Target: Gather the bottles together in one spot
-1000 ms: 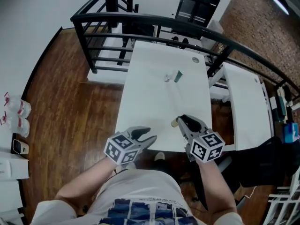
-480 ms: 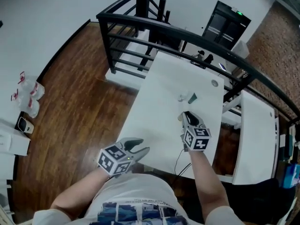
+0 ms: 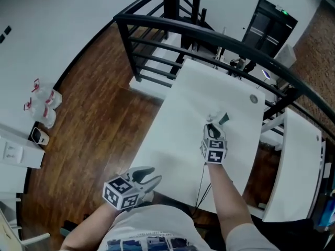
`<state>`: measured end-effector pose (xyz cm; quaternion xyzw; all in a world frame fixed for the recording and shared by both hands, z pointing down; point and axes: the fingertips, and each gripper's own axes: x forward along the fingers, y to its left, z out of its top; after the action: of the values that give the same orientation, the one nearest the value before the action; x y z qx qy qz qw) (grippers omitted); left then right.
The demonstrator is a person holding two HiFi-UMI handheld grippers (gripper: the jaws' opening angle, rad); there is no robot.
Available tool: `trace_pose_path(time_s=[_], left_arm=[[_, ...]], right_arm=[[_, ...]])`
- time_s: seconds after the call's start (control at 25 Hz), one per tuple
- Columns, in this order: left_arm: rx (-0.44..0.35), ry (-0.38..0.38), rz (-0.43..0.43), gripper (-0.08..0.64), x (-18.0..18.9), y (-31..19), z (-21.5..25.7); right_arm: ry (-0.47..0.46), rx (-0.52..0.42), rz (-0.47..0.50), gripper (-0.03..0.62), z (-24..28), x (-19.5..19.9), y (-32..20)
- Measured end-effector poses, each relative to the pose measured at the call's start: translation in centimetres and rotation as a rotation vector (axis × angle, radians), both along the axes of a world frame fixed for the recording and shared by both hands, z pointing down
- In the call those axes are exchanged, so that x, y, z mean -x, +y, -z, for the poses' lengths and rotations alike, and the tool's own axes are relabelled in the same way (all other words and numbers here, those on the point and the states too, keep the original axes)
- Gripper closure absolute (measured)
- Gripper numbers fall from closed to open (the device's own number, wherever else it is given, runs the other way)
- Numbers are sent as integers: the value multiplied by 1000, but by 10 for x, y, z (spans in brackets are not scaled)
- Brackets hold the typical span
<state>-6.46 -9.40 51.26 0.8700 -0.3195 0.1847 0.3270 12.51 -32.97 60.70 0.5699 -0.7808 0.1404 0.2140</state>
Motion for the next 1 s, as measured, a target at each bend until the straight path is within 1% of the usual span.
trace_pose_path(time_s=[0.08, 0.2, 0.48, 0.6, 0.8, 1.0], left_arm=[[9, -15, 20, 407, 3, -2, -4], [20, -25, 37, 408, 7, -4, -8], [21, -30, 59, 408, 10, -6, -10], [24, -30, 59, 408, 12, -7, -11], [24, -27, 38, 408, 5, -8, -13], [22, -24, 34, 408, 7, -9, -13]], right_arm=[[3, -12, -10, 514, -4, -4, -10], [-18, -29, -33, 514, -1, -6, -24], [-18, 8, -57, 508, -19, -11, -24], [-29, 4, -66, 506, -22, -11, -23], [-22, -5, -84, 491, -23, -17, -25], [-15, -2, -98, 483, -24, -18, -21]])
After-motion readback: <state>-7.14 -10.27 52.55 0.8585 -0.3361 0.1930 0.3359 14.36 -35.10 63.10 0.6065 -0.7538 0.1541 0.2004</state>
